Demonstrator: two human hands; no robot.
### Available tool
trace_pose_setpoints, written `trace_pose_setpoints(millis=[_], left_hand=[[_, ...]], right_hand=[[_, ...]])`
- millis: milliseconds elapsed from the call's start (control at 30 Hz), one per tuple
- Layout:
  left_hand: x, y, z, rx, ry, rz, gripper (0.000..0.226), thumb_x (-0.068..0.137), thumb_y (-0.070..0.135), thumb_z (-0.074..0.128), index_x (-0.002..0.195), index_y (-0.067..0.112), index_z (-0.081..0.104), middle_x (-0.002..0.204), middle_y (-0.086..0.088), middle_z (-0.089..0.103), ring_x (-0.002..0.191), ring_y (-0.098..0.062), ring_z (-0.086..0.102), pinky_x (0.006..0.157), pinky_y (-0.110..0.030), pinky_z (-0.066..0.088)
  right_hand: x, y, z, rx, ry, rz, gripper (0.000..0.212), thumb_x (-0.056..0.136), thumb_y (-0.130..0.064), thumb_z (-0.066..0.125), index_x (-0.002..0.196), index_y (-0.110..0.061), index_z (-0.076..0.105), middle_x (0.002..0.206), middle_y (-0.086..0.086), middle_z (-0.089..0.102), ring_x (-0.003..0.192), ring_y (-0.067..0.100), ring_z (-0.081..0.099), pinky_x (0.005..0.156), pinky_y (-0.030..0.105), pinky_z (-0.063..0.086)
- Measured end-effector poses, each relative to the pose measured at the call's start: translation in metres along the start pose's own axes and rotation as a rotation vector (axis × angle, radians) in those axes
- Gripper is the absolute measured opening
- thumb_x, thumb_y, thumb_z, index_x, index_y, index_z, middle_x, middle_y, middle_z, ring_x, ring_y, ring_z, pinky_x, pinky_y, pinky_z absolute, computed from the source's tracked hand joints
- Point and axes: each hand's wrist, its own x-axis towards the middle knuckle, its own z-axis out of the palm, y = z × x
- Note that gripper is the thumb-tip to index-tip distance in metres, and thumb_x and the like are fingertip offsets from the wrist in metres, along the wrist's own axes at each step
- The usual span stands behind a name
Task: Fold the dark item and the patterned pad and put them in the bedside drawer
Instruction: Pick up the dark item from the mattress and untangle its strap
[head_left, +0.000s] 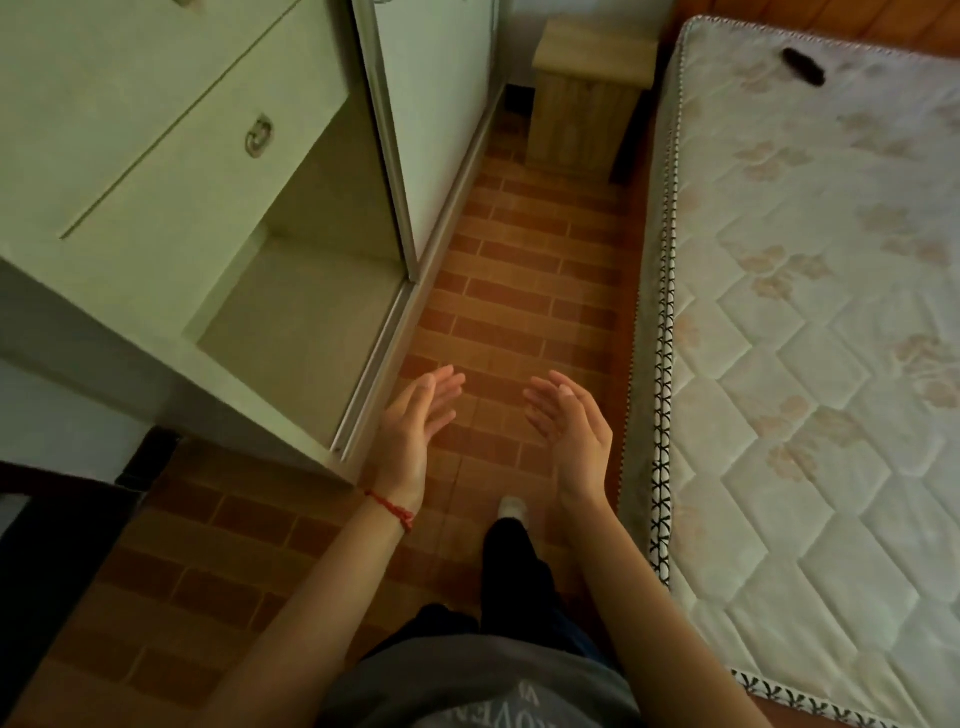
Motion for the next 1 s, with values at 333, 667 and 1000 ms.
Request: trace_pose_setpoints(millis=[333,667,1000], left_hand=[[0.130,0.034,0.093,0.069,-0.042,0.037,0.024,0.097,0.027,0.036,0.104,0.025,0.059,0.107,0.004,0.065,0.108,-0.014,0.060,0.097,-0.036,0.046],[0.235,0.064,0.166,0.052,-0.060,0.051,0.025,0.097,0.027,0.037,0.110,0.020,0.057,0.110,0.000,0.064,0.110,-0.017,0.059,0.093,-0.033,0.047],[0.376,0.086,0.219,0.063,-0.135,0.035,0.023,0.097,0.028,0.037,0.104,0.026,0.058,0.108,0.004,0.064,0.109,-0.016,0.059,0.094,-0.033,0.047]], right_hand=[[0.152,-0.060,0.003,0.027,-0.004,-0.070,0.021,0.096,-0.015,0.044,0.103,-0.017,0.063,0.100,0.008,0.070,0.095,0.022,0.066,0.083,0.032,0.054],[0.268,-0.100,-0.002,0.051,0.089,-0.075,0.021,0.097,-0.014,0.043,0.102,-0.016,0.063,0.101,0.009,0.069,0.096,0.025,0.066,0.079,0.028,0.054],[0.402,-0.127,0.034,0.029,0.152,-0.098,0.022,0.097,-0.014,0.042,0.103,-0.016,0.062,0.100,0.007,0.069,0.096,0.023,0.066,0.082,0.031,0.054]])
